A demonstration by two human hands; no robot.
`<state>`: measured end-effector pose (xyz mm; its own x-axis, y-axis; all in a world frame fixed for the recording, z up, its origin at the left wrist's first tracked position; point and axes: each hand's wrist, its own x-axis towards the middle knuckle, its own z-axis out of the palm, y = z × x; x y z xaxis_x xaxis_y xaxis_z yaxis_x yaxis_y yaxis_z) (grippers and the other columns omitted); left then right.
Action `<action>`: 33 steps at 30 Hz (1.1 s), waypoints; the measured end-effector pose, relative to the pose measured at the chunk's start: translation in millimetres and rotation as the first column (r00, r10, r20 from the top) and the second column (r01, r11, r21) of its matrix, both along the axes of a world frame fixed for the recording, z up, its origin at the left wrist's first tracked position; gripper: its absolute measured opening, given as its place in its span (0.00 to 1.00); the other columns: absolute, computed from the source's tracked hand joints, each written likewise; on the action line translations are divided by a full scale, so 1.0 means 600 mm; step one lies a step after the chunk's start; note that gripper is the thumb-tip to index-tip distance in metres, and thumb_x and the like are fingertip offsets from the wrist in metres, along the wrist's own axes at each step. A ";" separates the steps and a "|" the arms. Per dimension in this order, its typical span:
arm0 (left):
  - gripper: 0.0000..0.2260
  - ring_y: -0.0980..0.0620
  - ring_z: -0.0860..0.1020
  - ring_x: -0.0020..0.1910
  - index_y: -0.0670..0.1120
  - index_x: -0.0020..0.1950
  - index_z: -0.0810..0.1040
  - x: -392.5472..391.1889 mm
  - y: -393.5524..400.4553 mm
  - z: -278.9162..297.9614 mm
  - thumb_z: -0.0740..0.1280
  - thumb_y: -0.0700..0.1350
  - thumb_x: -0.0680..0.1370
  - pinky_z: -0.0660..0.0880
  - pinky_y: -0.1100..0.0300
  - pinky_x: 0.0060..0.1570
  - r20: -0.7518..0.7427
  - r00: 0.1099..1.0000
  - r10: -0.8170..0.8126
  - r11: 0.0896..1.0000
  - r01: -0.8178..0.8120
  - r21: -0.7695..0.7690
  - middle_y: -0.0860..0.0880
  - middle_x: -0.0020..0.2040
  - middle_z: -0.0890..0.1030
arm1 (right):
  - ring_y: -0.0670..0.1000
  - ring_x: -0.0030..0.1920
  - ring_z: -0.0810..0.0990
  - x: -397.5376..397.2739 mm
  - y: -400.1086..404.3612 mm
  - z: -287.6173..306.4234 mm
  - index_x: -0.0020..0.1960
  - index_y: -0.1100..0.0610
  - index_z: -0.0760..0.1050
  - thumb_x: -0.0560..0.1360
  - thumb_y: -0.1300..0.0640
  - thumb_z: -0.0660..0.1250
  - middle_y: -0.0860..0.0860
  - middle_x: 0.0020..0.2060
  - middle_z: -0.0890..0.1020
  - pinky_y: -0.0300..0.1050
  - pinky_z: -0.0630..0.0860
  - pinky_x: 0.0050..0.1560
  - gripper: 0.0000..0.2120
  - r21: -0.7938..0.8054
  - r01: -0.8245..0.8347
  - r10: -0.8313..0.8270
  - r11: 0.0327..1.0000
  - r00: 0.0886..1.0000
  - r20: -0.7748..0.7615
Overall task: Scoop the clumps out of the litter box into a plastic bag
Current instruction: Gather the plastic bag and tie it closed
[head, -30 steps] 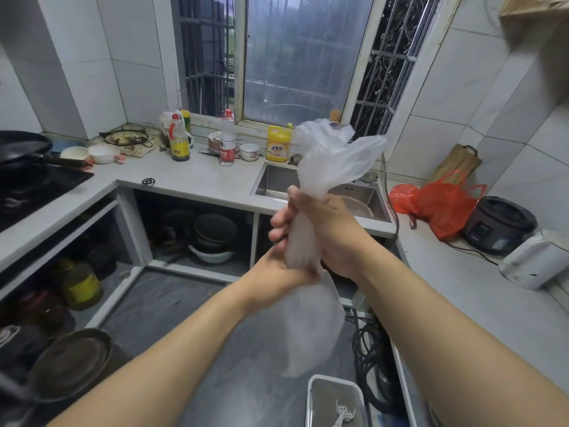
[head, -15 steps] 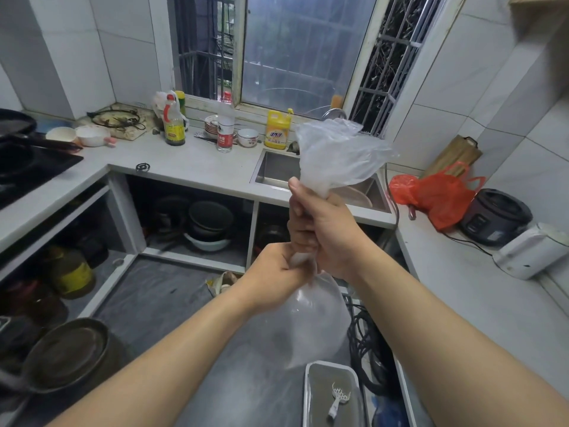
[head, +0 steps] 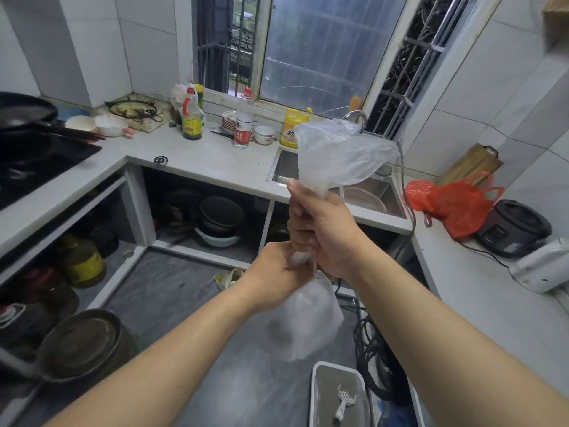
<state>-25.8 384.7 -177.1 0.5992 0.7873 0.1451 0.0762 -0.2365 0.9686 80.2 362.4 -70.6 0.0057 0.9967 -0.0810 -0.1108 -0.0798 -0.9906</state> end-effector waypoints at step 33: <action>0.38 0.69 0.77 0.57 0.68 0.61 0.69 -0.219 0.091 -0.008 0.83 0.67 0.57 0.77 0.68 0.50 -0.093 0.917 0.388 0.922 -0.385 0.046 0.68 0.56 0.80 | 0.59 0.38 0.79 -0.251 0.187 -0.011 0.27 0.53 0.75 0.81 0.52 0.64 0.57 0.27 0.77 0.72 0.73 0.61 0.23 0.167 -0.366 0.376 0.915 0.926 -0.032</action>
